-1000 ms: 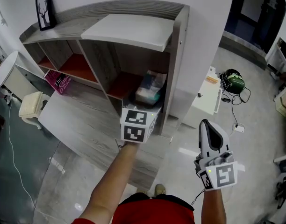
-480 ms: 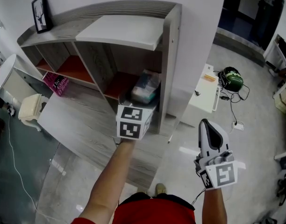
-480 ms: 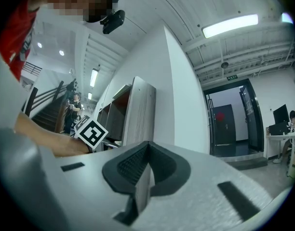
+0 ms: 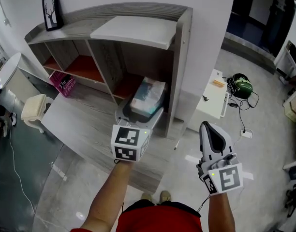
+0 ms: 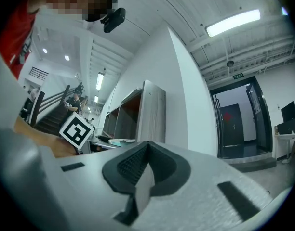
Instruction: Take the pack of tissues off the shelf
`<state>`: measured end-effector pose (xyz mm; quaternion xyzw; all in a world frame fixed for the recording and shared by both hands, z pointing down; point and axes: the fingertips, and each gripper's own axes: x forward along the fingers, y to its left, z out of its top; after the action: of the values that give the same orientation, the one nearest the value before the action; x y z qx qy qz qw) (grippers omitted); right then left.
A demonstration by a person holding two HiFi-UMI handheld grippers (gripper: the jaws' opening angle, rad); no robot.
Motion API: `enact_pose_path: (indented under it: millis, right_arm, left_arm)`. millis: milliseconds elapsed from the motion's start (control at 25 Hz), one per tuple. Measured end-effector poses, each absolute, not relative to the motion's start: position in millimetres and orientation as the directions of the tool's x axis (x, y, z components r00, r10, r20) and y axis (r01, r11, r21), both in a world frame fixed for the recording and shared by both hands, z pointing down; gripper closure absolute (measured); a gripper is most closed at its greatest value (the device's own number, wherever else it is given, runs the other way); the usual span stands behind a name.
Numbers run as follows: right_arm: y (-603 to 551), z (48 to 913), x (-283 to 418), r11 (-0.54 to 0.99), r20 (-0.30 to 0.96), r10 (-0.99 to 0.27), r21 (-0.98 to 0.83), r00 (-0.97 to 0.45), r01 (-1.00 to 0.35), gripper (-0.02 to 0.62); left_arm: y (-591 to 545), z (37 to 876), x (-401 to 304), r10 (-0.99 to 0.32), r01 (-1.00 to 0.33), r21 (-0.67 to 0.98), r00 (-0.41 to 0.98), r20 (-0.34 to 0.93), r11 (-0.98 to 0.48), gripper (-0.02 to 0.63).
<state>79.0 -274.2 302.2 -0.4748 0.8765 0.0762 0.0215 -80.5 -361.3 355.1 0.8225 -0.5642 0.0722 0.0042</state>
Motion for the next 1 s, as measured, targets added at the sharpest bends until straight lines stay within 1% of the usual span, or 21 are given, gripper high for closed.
enact_pose_path:
  millis: [280, 440, 640, 1000]
  right_arm:
    - [-248, 287, 57, 0.583, -0.143, -0.791, 0.112, -0.594, -0.804, 0.591]
    - [-230, 280, 48, 0.606, -0.163, -0.772, 0.104, -0.615, -0.789, 0.591]
    - [-207, 273, 32, 0.639, -0.18, -0.74, 0.112, -0.648, -0.761, 0.591]
    - [-184, 269, 19, 0.659, -0.195, -0.718, 0.122, -0.669, -0.742, 0.591]
  left_arm:
    - [-292, 303, -92, -0.929, -0.928, -0.057, 0.37, -0.011, -0.369, 0.201]
    - [-256, 283, -99, -0.93, -0.931, -0.05, 0.363, -0.061, -0.361, 0.202]
    - [-221, 262, -106, -0.937, -0.941, -0.031, 0.337, -0.09, -0.336, 0.201]
    - [-191, 258, -106, -0.933, -0.941, -0.036, 0.339, -0.12, -0.337, 0.201]
